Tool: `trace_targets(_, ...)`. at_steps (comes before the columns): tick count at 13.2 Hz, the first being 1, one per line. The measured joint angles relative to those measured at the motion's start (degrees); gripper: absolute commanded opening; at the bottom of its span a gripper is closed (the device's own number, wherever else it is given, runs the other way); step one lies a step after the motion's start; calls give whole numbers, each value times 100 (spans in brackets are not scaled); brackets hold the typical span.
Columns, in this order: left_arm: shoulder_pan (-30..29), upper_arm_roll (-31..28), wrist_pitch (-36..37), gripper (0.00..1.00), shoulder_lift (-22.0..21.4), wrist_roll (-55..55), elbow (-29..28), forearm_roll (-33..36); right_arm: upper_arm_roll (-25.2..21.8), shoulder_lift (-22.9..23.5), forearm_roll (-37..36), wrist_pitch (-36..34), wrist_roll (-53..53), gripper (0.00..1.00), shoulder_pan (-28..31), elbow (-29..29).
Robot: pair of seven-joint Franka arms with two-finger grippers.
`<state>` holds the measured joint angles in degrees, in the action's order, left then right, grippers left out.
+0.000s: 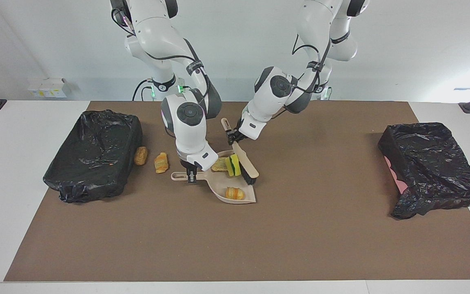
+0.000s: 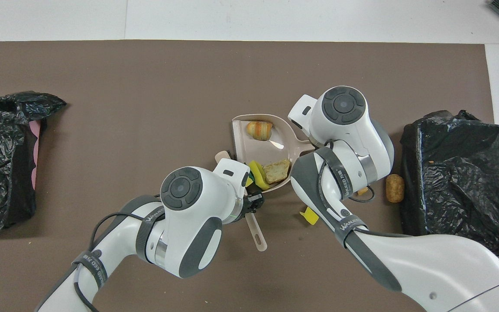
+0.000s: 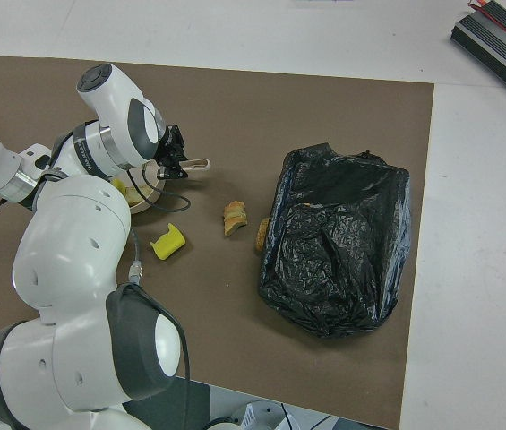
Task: Sweep and dump trash in bin
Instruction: 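Sweep the debris into the dustpan with the left gripper's brush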
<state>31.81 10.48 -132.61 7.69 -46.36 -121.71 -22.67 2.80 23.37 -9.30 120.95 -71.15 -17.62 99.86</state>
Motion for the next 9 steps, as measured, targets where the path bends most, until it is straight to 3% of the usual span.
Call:
trace_targets(4, 174, 68, 42, 0, -372, -889, -440, 834, -1, 0, 0, 2, 0, 0, 0, 6)
trace_targets(9, 231, 49, -42, 0, -382, -710, -275, 958, -1, 0, 0, 3, 0, 0, 0, 7)
